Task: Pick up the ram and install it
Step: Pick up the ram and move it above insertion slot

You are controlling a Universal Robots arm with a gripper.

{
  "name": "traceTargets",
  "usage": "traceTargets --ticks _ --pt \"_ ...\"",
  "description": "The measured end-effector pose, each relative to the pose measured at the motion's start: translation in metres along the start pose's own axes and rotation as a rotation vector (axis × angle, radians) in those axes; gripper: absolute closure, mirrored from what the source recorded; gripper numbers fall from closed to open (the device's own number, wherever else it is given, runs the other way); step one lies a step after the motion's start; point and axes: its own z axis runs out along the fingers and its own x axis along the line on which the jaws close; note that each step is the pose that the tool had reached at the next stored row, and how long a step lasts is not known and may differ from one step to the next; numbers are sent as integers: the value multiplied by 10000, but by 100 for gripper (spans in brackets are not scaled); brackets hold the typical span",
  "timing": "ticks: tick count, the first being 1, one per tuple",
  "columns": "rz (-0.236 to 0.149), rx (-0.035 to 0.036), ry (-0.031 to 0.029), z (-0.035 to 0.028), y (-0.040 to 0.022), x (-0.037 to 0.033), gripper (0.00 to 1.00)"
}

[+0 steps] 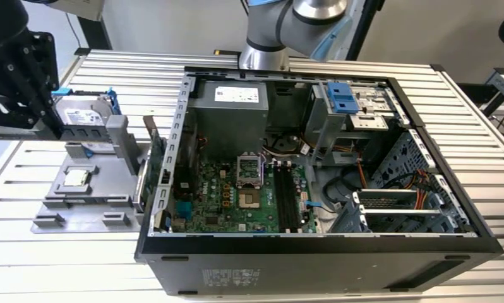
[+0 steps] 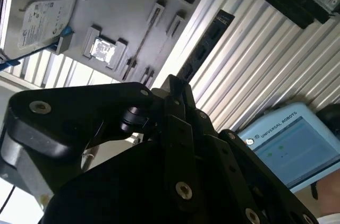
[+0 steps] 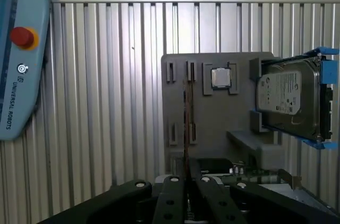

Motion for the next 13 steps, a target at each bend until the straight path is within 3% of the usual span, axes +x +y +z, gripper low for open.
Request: traceTargets --ticks 1,13 --pt "0 -1 0 -1 -111 -4 100" --pt "1 -11 0 -3 -639 -21 100"
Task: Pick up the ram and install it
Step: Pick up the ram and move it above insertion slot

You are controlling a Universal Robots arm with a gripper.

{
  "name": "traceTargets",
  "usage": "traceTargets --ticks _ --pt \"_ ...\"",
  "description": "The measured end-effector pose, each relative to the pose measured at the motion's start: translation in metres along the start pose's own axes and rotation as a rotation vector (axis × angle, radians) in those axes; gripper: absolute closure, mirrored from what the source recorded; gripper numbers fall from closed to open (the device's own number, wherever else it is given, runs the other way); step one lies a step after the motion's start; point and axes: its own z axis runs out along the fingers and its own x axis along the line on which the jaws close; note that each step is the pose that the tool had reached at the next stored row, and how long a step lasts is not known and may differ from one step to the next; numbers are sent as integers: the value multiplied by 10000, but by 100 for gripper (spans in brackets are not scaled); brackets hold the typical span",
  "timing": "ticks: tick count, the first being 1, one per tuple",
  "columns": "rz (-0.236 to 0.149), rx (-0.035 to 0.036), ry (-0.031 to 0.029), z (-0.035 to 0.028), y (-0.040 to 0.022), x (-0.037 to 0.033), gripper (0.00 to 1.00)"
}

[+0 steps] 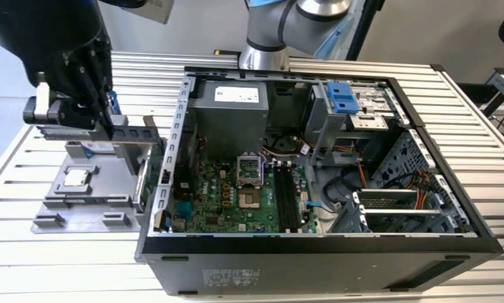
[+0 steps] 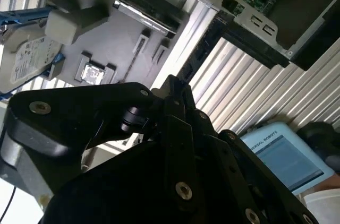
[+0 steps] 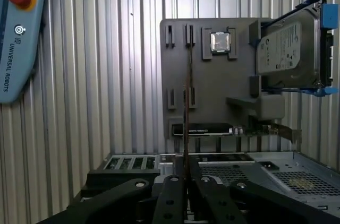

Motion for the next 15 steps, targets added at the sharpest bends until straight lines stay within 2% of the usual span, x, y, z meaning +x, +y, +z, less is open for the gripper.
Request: traceTargets --ticks 11,15 --pt "1 -29 1 -3 -499 -16 100" --pt "2 -39 2 -4 -660 -22 100"
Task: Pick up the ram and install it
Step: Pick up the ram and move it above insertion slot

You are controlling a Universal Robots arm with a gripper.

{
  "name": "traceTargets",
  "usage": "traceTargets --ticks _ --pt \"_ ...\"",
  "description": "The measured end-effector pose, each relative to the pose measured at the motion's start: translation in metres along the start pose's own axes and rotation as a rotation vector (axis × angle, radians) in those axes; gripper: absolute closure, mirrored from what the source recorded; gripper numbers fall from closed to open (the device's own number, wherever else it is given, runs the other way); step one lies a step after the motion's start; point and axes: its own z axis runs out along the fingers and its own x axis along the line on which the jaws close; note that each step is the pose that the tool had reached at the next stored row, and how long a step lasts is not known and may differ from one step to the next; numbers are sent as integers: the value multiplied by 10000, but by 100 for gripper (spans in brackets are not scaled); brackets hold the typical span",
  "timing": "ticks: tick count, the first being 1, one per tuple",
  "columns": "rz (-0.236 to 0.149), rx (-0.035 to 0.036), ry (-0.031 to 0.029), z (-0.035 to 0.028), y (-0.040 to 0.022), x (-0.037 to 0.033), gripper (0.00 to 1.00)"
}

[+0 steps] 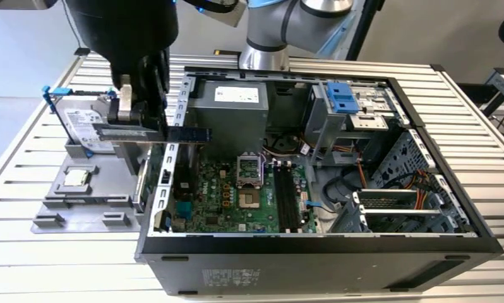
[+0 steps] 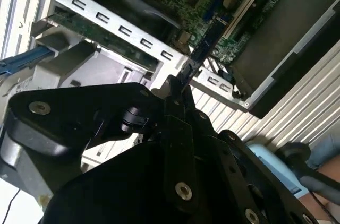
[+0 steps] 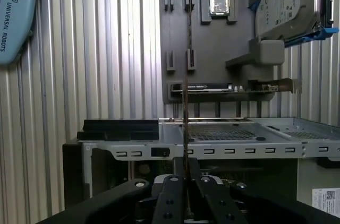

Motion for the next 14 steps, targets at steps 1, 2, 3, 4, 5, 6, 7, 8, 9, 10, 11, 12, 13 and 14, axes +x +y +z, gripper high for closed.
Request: traceTargets --ticks 1,2,3,4,5,6,7,8,9,10,11,12,13,14 --pt "0 -2 0 0 -32 -1 100" --pt "0 -4 0 0 -68 -2 100" --pt "0 -6 0 -1 -100 -3 100" --pt "0 -8 0 -1 -135 -4 100" --pt "1 -11 0 -1 -169 -5 100" --pt "1 -13 0 -2 -202 -6 100" --pt "1 -15 0 -2 -234 -8 100" --pt "1 -17 0 -2 -268 -9 100" --pt "1 -19 0 -3 -302 -10 100" --pt "1 -21 0 -3 -337 -11 100" --pt "1 -23 1 -4 -373 -12 100" --pt "2 -25 1 -4 -415 -14 100" --pt "2 -28 1 -4 -451 -15 100" --pt "2 -30 1 -4 -492 -16 100"
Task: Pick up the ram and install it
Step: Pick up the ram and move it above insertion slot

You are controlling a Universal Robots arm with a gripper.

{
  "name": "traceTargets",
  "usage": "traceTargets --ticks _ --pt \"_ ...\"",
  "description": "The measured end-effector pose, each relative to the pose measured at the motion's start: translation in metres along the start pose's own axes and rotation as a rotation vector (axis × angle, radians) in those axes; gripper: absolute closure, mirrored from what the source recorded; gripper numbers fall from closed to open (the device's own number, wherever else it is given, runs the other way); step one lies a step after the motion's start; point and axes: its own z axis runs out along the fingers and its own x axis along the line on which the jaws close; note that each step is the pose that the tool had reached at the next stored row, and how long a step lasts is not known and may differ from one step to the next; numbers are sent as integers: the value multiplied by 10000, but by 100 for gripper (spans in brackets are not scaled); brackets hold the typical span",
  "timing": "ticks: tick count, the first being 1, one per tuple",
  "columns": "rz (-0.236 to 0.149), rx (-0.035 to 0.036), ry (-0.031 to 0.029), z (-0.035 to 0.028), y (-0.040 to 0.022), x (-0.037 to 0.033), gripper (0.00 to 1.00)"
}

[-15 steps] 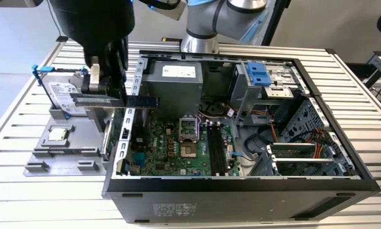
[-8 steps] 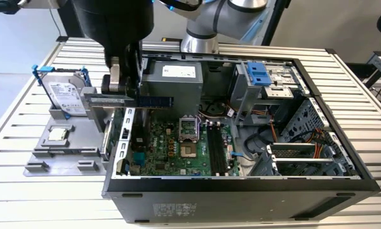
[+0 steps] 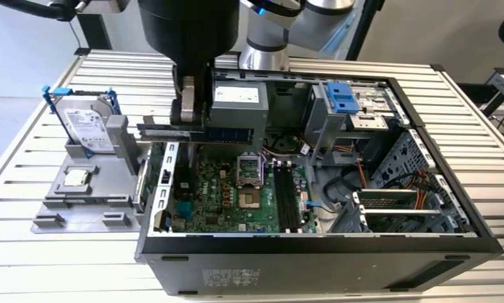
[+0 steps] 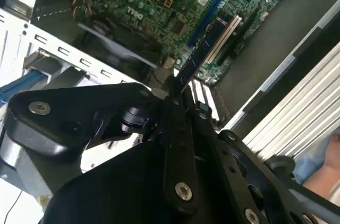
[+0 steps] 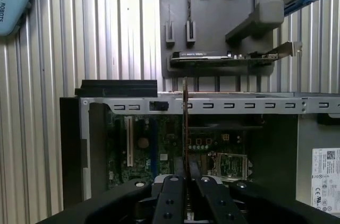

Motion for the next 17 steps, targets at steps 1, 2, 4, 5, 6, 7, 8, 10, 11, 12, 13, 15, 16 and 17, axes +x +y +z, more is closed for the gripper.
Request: traceTargets --ticks 1,2,4,5,6,7,8,10,11,12,13,15,16,17 --pt "0 -3 1 -1 -43 -1 100" --pt "0 -6 0 -1 -86 -3 100" --pt "0 -15 1 -3 -177 -6 100" --pt "0 -19 1 -3 -222 -7 100" --pt "1 -23 2 -4 -267 -9 100" --pt "1 -26 2 -4 -313 -10 100" --pt "1 -29 1 -5 -355 -12 100" --pt "1 -32 2 -6 -439 -14 100" --pt "1 -34 2 -7 -485 -16 100" --pt "1 -36 2 -7 -529 -17 100" --pt "1 -39 2 -8 -577 -19 100" --pt "2 -47 2 -9 -667 -22 100" --pt "2 -52 2 -10 -710 -23 100" --pt "2 -56 3 -10 -758 -25 100"
